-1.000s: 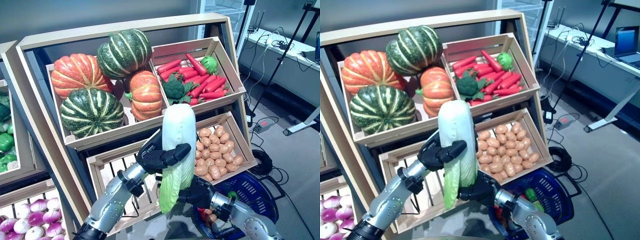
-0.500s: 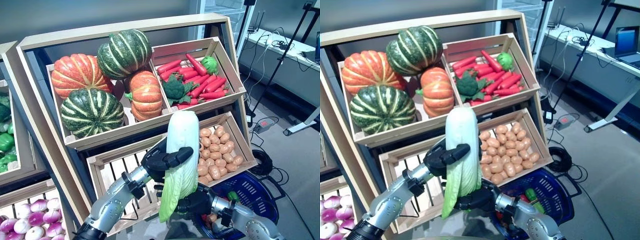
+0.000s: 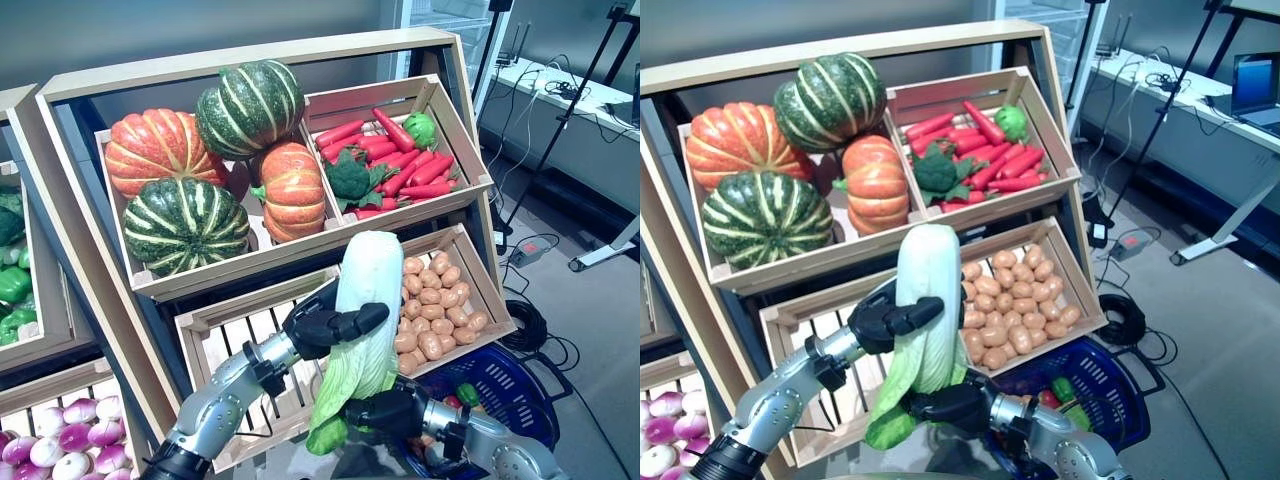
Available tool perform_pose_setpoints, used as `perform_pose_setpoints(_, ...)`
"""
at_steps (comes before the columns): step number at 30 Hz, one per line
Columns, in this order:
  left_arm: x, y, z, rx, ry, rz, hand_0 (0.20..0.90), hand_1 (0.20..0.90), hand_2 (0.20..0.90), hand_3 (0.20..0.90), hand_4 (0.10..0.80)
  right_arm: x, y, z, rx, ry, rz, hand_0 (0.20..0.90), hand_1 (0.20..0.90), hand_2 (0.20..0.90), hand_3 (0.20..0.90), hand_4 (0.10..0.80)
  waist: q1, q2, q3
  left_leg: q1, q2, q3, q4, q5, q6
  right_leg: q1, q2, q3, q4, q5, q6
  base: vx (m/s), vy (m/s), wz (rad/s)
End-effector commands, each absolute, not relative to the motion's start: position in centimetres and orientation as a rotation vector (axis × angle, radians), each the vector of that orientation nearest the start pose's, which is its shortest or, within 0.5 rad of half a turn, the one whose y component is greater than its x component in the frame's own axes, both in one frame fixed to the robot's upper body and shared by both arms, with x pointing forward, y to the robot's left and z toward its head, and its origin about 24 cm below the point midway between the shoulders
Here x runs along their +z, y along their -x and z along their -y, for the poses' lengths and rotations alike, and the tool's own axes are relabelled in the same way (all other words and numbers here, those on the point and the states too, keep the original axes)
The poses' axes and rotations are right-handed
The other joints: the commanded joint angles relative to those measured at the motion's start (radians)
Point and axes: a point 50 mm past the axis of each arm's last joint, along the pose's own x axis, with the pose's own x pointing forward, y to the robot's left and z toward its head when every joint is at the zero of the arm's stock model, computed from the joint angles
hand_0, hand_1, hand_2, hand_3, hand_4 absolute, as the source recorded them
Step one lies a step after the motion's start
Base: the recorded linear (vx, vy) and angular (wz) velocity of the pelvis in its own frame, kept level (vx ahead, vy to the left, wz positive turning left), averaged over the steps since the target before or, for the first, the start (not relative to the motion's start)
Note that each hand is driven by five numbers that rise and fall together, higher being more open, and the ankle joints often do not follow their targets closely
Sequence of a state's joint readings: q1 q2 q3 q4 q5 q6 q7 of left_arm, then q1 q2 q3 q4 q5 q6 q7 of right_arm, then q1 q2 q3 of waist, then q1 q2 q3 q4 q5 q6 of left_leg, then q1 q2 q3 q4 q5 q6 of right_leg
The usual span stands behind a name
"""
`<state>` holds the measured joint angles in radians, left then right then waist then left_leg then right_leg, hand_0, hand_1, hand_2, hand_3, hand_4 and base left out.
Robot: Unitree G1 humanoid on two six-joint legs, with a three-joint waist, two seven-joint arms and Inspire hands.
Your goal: Put vegetables into the basket
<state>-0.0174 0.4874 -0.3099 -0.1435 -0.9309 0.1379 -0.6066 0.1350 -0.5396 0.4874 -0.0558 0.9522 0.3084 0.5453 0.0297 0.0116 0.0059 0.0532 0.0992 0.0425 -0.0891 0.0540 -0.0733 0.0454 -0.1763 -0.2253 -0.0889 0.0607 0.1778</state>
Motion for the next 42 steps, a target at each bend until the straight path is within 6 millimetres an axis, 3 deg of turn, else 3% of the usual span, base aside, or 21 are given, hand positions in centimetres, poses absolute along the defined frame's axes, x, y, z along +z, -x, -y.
perform_pose_setpoints(1, 8.4, -22.5, -12.7, -1.043, 0.345, 0.023, 0.900, 0.900, 0.900, 0.900, 0.800, 7.0, -21.8, 12.6, 0.896, -0.721, -0.065, 0.300, 0.300, 0.300, 0.300, 0.400, 0.017, -0.021, -0.030, -0.037, -0.033, -0.002, 0.002, -0.021, 0.036, 0.013, 0.005, -0.001, 0.002, 0.018, -0.037, 0.000, 0.000, 0.00)
perform_pose_setpoints(11, 9.2, -23.3, -18.0, -0.531, 0.010, 0.191, 0.900, 0.900, 0.900, 0.900, 0.800, 5.1, -21.6, 16.5, 0.545, -0.705, -0.053, 0.300, 0.300, 0.300, 0.300, 0.400, 0.018, -0.019, 0.025, -0.085, -0.023, -0.002, 0.002, -0.005, 0.033, -0.046, 0.019, 0.001, 0.020, 0.007, -0.055, -0.042, -0.028, 0.00)
perform_pose_setpoints(15, 11.9, -24.1, -20.3, -0.178, -0.171, 0.428, 0.900, 0.900, 0.900, 0.900, 0.800, 5.7, -23.1, 18.7, 0.390, -0.655, 0.052, 0.300, 0.300, 0.300, 0.300, 0.400, 0.016, -0.012, 0.136, -0.173, -0.024, -0.017, 0.002, 0.024, 0.035, -0.139, 0.037, 0.009, 0.041, 0.010, -0.074, -0.326, -0.060, -0.03)
perform_pose_setpoints(16, 13.1, -24.4, -21.6, 0.024, -0.242, 0.534, 0.900, 0.900, 0.900, 0.900, 0.800, 6.0, -23.8, 19.5, 0.327, -0.644, 0.110, 0.300, 0.300, 0.300, 0.300, 0.400, 0.015, -0.013, 0.195, -0.220, -0.024, -0.026, 0.013, 0.037, 0.034, -0.180, 0.047, 0.013, 0.055, 0.012, -0.084, -0.300, -0.100, 0.02)
perform_pose_setpoints(17, 13.2, -24.4, -21.7, 0.038, -0.245, 0.540, 0.900, 0.900, 0.900, 0.900, 0.800, 6.0, -23.9, 19.6, 0.320, -0.645, 0.117, 0.300, 0.300, 0.300, 0.300, 0.400, 0.015, -0.013, 0.199, -0.225, -0.024, -0.027, 0.014, 0.039, 0.033, -0.184, 0.048, 0.013, 0.057, 0.012, -0.084, -0.363, -0.161, -0.01)
perform_pose_setpoints(18, 13.6, -24.7, -23.0, 0.230, -0.244, 0.583, 0.900, 0.900, 0.900, 0.900, 0.800, 6.3, -24.5, 20.6, 0.233, -0.662, 0.174, 0.300, 0.300, 0.300, 0.300, 0.400, 0.013, -0.018, 0.255, -0.269, -0.024, -0.033, 0.028, 0.053, 0.029, -0.222, 0.059, 0.016, 0.077, 0.010, -0.093, -0.176, -0.100, 0.00)
perform_pose_setpoints(21, 13.9, -25.0, -23.9, 0.432, -0.225, 0.624, 0.900, 0.900, 0.900, 0.900, 0.800, 6.7, -25.6, 21.3, 0.094, -0.725, 0.226, 0.300, 0.300, 0.300, 0.300, 0.400, 0.010, -0.035, 0.330, -0.346, -0.019, -0.046, 0.076, 0.063, 0.015, -0.284, 0.070, 0.021, 0.116, 0.007, -0.104, -0.199, -0.143, 0.00)
perform_pose_setpoints(26, 14.9, -25.1, -23.9, 0.616, -0.322, 0.730, 0.900, 0.900, 0.900, 0.900, 0.800, 7.2, -26.8, 22.0, -0.022, -0.790, 0.268, 0.300, 0.300, 0.300, 0.300, 0.400, 0.009, -0.047, 0.419, -0.456, -0.011, -0.041, 0.132, 0.075, 0.001, -0.378, 0.081, 0.016, 0.176, 0.001, -0.114, -0.156, -0.067, -0.03)
perform_pose_setpoints(32, 15.9, -26.2, -23.0, 0.667, -0.322, 0.809, 0.900, 0.900, 0.900, 0.900, 0.800, 7.2, -28.3, 24.0, -0.193, -0.942, 0.329, 0.300, 0.300, 0.300, 0.300, 0.400, 0.012, -0.051, 0.509, -0.596, -0.021, -0.034, 0.224, 0.074, -0.010, -0.506, 0.077, 0.006, 0.265, -0.011, -0.120, -0.128, -0.042, -0.02)
perform_pose_setpoints(35, 15.8, -26.5, -22.6, 0.681, -0.321, 0.820, 0.900, 0.900, 0.900, 0.900, 0.800, 7.1, -29.0, 24.4, -0.242, -1.036, 0.365, 0.300, 0.300, 0.300, 0.300, 0.400, 0.019, -0.047, 0.514, -0.649, -0.033, -0.035, 0.236, 0.072, -0.007, -0.561, 0.075, 0.005, 0.276, -0.007, -0.120, -0.097, -0.053, -0.01)
perform_pose_setpoints(37, 16.0, -27.3, -21.9, 0.661, -0.311, 0.816, 0.900, 0.900, 0.900, 0.900, 0.800, 7.8, -30.7, 24.9, -0.306, -1.129, 0.374, 0.300, 0.300, 0.300, 0.300, 0.400, 0.027, -0.034, 0.514, -0.719, -0.056, -0.043, 0.258, 0.076, 0.001, -0.647, 0.063, 0.008, 0.295, 0.012, -0.119, -0.122, -0.028, -0.01)
perform_pose_setpoints(42, 16.5, -27.9, -20.8, 0.636, -0.281, 0.850, 0.900, 0.900, 0.900, 0.900, 0.800, 8.8, -32.6, 25.9, -0.351, -1.187, 0.372, 0.300, 0.300, 0.300, 0.300, 0.400, 0.042, -0.012, 0.514, -0.775, -0.080, -0.051, 0.302, 0.056, 0.004, -0.709, 0.047, 0.013, 0.326, 0.008, -0.115, -0.035, -0.001, 0.09)
